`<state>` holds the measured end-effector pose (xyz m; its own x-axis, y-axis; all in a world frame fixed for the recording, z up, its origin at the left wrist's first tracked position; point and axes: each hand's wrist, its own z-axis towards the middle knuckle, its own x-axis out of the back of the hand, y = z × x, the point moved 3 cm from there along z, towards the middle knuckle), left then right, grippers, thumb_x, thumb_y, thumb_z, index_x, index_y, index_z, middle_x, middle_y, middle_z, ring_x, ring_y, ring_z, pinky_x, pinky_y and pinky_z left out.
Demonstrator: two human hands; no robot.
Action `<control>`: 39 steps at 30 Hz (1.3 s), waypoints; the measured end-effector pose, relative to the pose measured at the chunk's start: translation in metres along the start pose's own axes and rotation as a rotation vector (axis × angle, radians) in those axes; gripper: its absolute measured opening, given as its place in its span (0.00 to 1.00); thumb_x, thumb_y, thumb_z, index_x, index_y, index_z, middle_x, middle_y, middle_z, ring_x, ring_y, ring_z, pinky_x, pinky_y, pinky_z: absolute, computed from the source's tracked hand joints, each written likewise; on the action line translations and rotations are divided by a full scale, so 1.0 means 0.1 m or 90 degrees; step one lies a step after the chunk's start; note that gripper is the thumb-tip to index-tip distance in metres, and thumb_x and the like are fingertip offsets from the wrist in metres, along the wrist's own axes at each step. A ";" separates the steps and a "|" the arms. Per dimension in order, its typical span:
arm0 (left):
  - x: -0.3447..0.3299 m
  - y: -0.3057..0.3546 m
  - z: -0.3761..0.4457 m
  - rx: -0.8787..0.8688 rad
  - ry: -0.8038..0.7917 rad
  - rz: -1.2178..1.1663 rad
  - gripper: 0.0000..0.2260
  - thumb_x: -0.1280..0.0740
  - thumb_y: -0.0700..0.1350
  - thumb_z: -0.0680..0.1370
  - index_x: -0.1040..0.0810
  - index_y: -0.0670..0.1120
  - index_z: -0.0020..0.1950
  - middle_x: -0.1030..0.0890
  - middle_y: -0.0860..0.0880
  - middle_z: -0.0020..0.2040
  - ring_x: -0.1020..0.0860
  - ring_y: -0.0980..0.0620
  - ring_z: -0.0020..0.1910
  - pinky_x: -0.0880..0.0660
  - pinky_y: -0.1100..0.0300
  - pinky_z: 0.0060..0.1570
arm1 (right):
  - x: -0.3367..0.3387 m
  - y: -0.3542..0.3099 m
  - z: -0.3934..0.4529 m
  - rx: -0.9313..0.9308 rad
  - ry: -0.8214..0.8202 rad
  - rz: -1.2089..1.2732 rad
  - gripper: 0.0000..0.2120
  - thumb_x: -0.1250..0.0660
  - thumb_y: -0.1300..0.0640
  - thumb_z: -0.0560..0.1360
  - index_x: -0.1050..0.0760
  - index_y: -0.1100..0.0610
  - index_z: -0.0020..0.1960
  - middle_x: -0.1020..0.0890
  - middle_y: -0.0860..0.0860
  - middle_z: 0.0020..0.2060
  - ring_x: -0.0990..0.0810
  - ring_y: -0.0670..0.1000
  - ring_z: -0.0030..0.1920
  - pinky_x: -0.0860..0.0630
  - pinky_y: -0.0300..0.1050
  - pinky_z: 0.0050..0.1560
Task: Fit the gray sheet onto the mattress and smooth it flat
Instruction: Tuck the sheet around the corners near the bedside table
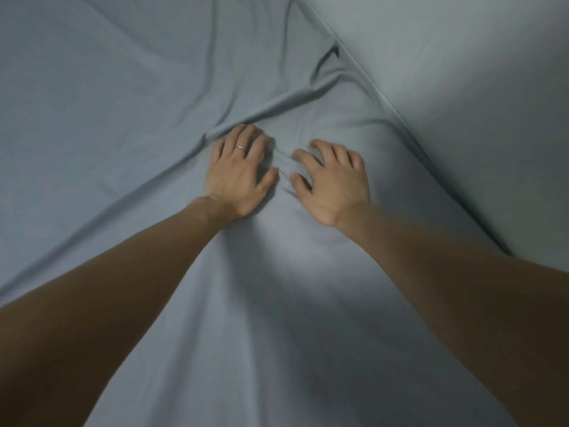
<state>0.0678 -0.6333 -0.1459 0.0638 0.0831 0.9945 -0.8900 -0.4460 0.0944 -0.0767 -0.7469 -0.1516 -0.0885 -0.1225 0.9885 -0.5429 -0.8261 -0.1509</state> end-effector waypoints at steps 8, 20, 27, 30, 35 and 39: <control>0.19 0.25 0.82 -0.022 0.081 0.082 0.17 0.46 0.56 0.79 0.25 0.50 0.59 0.21 0.47 0.56 0.26 0.44 0.57 0.39 0.48 0.57 | 0.19 0.09 0.90 -0.010 0.031 -0.003 0.20 0.39 0.51 0.73 0.27 0.55 0.64 0.25 0.56 0.61 0.29 0.59 0.62 0.35 0.52 0.62; -0.36 -0.44 2.37 0.113 -0.218 -0.065 0.30 0.52 0.70 0.78 0.53 0.65 0.78 0.56 0.46 0.81 0.60 0.49 0.79 0.61 0.46 0.76 | -0.13 0.23 1.42 0.004 0.181 0.040 0.16 0.40 0.44 0.70 0.26 0.54 0.50 0.24 0.54 0.48 0.26 0.59 0.52 0.32 0.55 0.53; -0.37 -0.55 2.82 0.191 -0.178 -0.036 0.41 0.59 0.80 0.67 0.59 0.66 0.77 0.60 0.46 0.81 0.65 0.47 0.78 0.65 0.40 0.74 | -0.19 0.26 1.49 0.036 0.151 0.064 0.25 0.42 0.46 0.74 0.28 0.52 0.69 0.31 0.55 0.73 0.34 0.55 0.73 0.42 0.58 0.72; -0.39 -0.56 2.93 0.183 -0.150 -0.030 0.42 0.59 0.81 0.65 0.59 0.67 0.77 0.59 0.47 0.81 0.64 0.47 0.79 0.65 0.40 0.73 | -0.24 0.28 1.53 0.030 0.124 0.057 0.27 0.44 0.44 0.77 0.31 0.52 0.73 0.33 0.54 0.75 0.39 0.56 0.76 0.48 0.60 0.76; -0.38 -0.61 2.94 0.157 -0.132 -0.033 0.37 0.59 0.78 0.70 0.55 0.67 0.77 0.55 0.47 0.81 0.60 0.46 0.79 0.63 0.39 0.74 | -0.23 0.28 1.54 0.032 0.108 0.038 0.27 0.47 0.42 0.80 0.33 0.52 0.75 0.33 0.53 0.75 0.40 0.55 0.77 0.49 0.61 0.76; -0.25 -0.66 2.85 0.022 0.044 0.004 0.28 0.55 0.66 0.80 0.38 0.56 0.75 0.35 0.45 0.75 0.40 0.44 0.75 0.48 0.43 0.73 | -0.22 0.28 1.54 0.031 0.121 0.028 0.27 0.45 0.41 0.79 0.31 0.51 0.74 0.32 0.52 0.75 0.39 0.55 0.77 0.50 0.61 0.76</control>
<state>0.2533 -0.8600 -0.1637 0.0252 0.1409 0.9897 -0.8740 -0.4776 0.0902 0.0385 -0.8522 -0.1770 -0.2700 -0.0566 0.9612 -0.4940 -0.8487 -0.1887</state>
